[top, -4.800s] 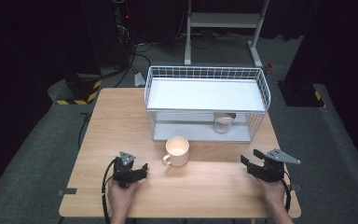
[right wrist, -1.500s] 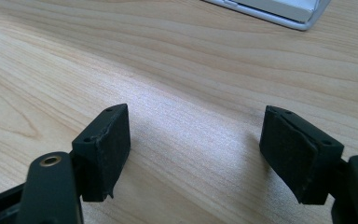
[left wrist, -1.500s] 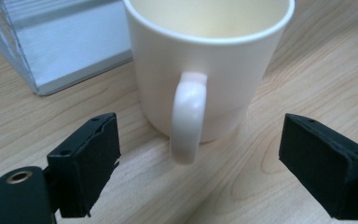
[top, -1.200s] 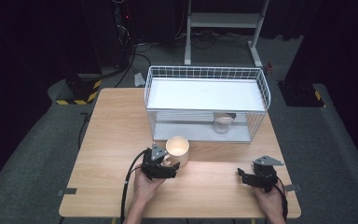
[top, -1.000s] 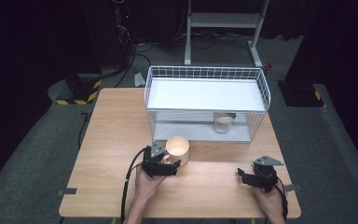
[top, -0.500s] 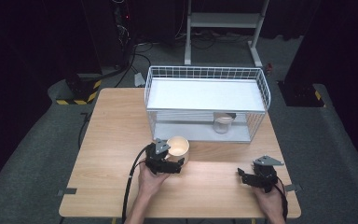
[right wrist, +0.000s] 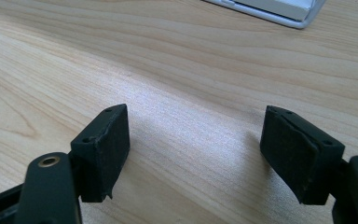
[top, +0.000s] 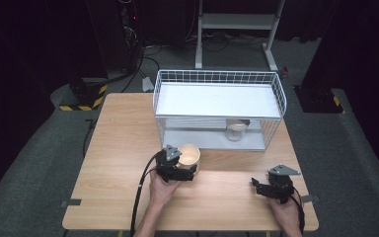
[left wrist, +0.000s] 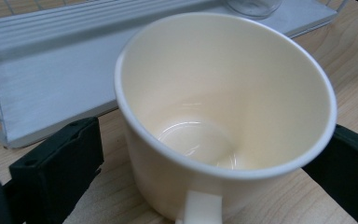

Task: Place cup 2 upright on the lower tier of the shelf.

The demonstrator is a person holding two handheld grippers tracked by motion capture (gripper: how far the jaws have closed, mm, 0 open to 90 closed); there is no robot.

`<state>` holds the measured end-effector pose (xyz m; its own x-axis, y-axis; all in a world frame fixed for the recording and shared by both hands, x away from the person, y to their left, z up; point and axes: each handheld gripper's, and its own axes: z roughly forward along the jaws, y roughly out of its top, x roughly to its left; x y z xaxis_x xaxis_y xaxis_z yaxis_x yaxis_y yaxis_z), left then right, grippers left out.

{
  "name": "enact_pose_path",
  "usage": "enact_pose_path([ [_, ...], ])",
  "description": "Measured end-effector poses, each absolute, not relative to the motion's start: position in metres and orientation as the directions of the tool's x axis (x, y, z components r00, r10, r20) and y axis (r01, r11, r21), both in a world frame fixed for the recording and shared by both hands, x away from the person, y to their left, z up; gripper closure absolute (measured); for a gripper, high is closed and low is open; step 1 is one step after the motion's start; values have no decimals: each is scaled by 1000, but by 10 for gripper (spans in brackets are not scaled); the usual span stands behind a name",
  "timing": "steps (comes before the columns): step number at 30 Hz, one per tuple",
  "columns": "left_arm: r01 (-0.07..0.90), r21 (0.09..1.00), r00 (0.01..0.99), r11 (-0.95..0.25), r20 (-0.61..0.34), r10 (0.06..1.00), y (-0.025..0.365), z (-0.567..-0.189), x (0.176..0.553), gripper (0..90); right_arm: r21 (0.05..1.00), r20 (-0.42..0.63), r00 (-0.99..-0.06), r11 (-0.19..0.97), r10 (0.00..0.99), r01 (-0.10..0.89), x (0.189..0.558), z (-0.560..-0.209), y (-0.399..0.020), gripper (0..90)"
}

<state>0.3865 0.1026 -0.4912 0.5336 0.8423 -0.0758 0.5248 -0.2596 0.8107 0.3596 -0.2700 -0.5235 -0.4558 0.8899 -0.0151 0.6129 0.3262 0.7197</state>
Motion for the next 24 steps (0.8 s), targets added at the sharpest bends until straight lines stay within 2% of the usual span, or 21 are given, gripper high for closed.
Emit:
enact_pose_path([
  [14,515,809,543,-284,-51,838,92,-489,393,7,720,-15,-456,326,890,613,360,-524,-270,246],
  [21,513,806,527,-296,-24,849,88,-489,395,85,720,-15,-456,326,890,613,360,-524,-270,246],
  [24,512,805,526,-299,-20,850,87,-489,395,88,720,-15,-456,326,890,613,360,-524,-270,246],
])
